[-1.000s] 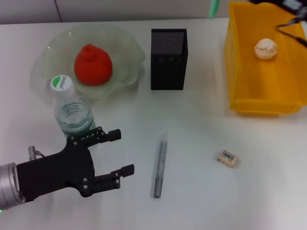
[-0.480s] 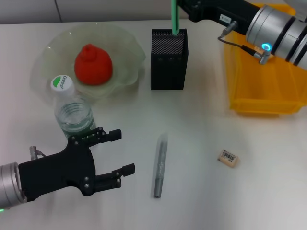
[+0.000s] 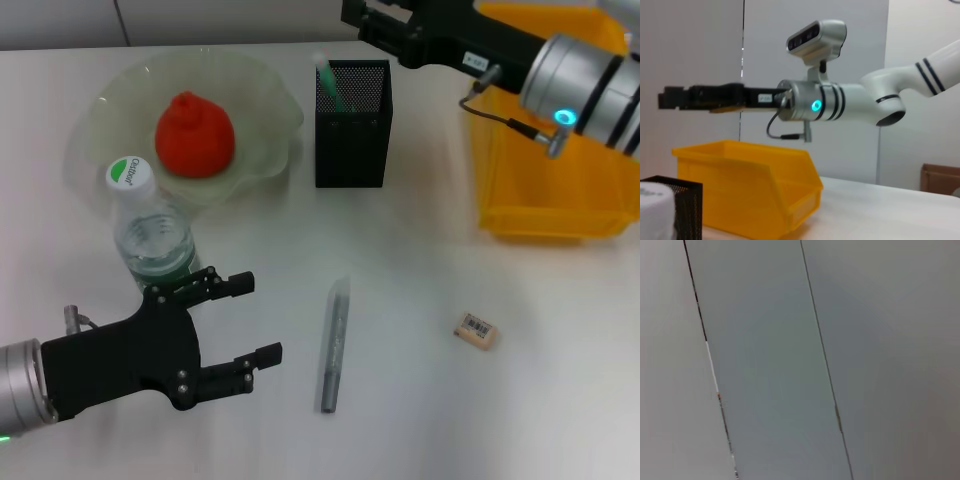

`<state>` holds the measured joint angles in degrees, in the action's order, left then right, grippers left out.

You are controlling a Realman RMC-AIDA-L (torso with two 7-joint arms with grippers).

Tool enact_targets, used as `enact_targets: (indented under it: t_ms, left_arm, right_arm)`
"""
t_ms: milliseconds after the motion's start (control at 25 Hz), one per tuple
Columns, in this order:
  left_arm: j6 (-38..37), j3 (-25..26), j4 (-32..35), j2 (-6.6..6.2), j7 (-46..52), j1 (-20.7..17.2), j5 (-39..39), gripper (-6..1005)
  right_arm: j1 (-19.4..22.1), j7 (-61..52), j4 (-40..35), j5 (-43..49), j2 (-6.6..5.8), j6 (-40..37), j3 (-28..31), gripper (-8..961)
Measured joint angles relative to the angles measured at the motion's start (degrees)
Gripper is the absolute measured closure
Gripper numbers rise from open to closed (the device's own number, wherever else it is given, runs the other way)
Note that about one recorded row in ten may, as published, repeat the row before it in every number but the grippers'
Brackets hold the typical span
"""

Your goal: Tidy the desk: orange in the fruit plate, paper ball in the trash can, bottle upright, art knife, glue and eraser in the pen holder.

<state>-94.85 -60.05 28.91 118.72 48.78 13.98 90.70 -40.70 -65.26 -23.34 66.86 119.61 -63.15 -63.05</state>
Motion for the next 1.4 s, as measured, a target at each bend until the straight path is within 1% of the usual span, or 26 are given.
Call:
enact_targets:
  t_ms: [40, 80, 160, 200, 240, 280, 320, 360, 400, 440, 480, 560, 600, 640, 680, 800, 920, 960, 1000, 1400]
  left_arm:
    - [0.35, -0.04, 0.0, -0.02, 0.0, 0.0, 0.0, 215]
    - [0.66, -0.04, 0.01, -0.03, 0.0, 0.0, 0.0, 215]
    - [0.74, -0.05, 0.06, -0.04, 0.0, -0.04, 0.0, 215]
    - [0.71, -0.06, 0.11, -0.04, 0.0, -0.03, 0.0, 215]
    - [0.64, -0.06, 0.14, -0.05, 0.0, -0.03, 0.0, 215]
    - [0.59, -0.06, 0.17, -0.06, 0.0, 0.01, -0.01, 214]
    - [0.57, -0.08, 0.17, -0.06, 0.0, 0.06, 0.0, 214]
    - [0.56, -0.06, 0.15, -0.07, 0.0, 0.07, 0.0, 214]
    - [0.57, -0.07, 0.14, -0.06, 0.0, 0.12, -0.01, 214]
    - [0.57, -0.06, 0.13, -0.08, 0.01, 0.13, -0.01, 214]
    - [0.57, -0.06, 0.13, -0.08, 0.01, 0.13, -0.01, 214]
    - [0.57, -0.06, 0.12, -0.07, 0.0, 0.13, 0.0, 214]
    - [0.56, -0.07, 0.11, -0.06, 0.0, 0.13, 0.0, 214]
    - [0.54, -0.06, 0.11, -0.07, 0.0, 0.13, -0.01, 214]
    - [0.54, -0.06, 0.11, -0.07, 0.0, 0.13, -0.01, 215]
    - [0.52, -0.06, 0.09, -0.06, 0.01, 0.03, 0.0, 215]
    - [0.54, -0.06, 0.09, -0.06, 0.07, 0.05, -0.01, 215]
    - [0.53, -0.06, 0.08, -0.06, 0.2, 0.08, -0.01, 215]
    - [0.53, -0.06, 0.08, -0.06, 0.2, 0.08, -0.01, 215]
    - [0.54, -0.07, 0.08, -0.06, 0.28, -0.01, 0.0, 214]
  right_arm:
    - [2.84, -5.63, -5.63, 0.38, -0.21, -0.09, -3.06, 511]
    - [2.84, -5.63, -5.63, 0.38, -0.21, -0.09, -3.06, 462]
    - [7.16, -14.52, -15.47, 3.6, -0.34, -0.13, -6.31, 366]
    - [9.39, -20.26, -21.63, 6.81, -0.39, -0.28, -7.18, 349]
    - [13.06, -33.55, -34.03, 16.11, -0.37, -1.22, -7.67, 331]
    - [13.06, -33.55, -34.03, 16.11, -0.37, -1.22, -7.67, 314]
    - [14.41, -42.12, -41.23, 23.07, -0.26, -2.99, -7.65, 296]
    - [15.28, -49.69, -48.2, 30.7, -0.16, -5.0, -7.58, 279]
    - [15.67, -57.82, -54.51, 39.23, -0.07, -8.56, -7.64, 279]
    - [14.91, -70.19, -63.71, 52.73, -0.03, -17.42, -7.66, 280]
    - [14.91, -70.19, -63.71, 52.73, -0.03, -17.42, -7.66, 280]
    - [12.59, -79.41, -69.75, 63.08, -0.13, -27.36, -8.05, 281]
    - [11.41, -82.05, -71.2, 66.23, -0.16, -31.0, -8.42, 281]
    - [9.6, -85.74, -71.96, 70.57, -0.26, -36.9, -10.39, 282]
    - [9.6, -85.74, -71.96, 70.57, -0.26, -36.9, -10.39, 282]
    - [9.11, -87.68, -70.75, 75.23, -0.15, -39.36, -15.54, 283]
    - [8.63, -88.56, -67.38, 79.47, -0.02, -38.21, -20.8, 284]
    - [8.06, -88.76, -64.87, 80.19, -0.02, -37.03, -22.72, 285]
    - [8.06, -88.76, -64.87, 80.19, -0.02, -37.03, -22.72, 285]
    - [6.38, -90.0, -56.31, 82.64, 0.01, -31.68, -29.27, 287]
